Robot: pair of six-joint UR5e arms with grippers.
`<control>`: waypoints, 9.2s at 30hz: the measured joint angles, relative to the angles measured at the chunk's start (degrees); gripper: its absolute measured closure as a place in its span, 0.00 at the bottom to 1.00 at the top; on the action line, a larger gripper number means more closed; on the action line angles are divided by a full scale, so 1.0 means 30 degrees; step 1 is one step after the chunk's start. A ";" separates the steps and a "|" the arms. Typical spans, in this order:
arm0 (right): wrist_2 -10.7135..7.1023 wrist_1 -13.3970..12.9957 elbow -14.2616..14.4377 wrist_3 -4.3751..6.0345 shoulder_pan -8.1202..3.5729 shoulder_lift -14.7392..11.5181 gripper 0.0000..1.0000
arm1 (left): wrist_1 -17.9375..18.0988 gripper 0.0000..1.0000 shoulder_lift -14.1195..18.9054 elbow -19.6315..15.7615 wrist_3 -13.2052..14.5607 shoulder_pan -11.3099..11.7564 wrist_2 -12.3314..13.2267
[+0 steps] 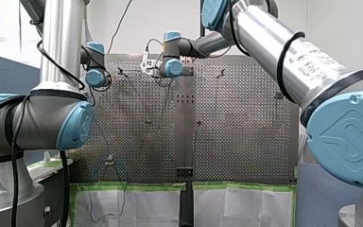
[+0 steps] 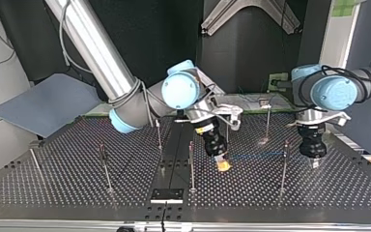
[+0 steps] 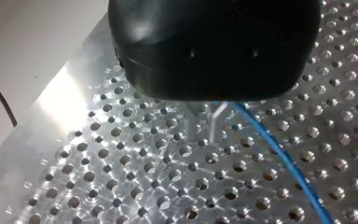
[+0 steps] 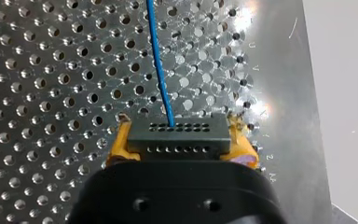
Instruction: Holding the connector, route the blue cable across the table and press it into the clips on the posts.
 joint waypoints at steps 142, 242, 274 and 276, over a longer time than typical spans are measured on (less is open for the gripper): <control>0.2128 0.0790 0.1338 -0.0001 0.0022 0.0203 1.00 | -0.4637 1.00 0.0399 0.0321 0.4433 -0.5208 -0.1549; 0.0941 -0.0295 0.6947 0.0091 -0.2177 0.0945 1.00 | 0.2420 0.89 -0.6177 -0.1418 0.2730 -0.4059 0.0206; 0.0624 -0.0285 0.6914 0.0092 -0.2566 0.0949 1.00 | 0.1492 0.00 -0.6132 -0.1425 0.2903 -0.4221 0.0579; 0.0621 -0.0280 0.6919 0.0092 -0.2565 0.0945 1.00 | 0.1185 0.00 -0.6088 -0.1457 0.3208 -0.4283 0.0272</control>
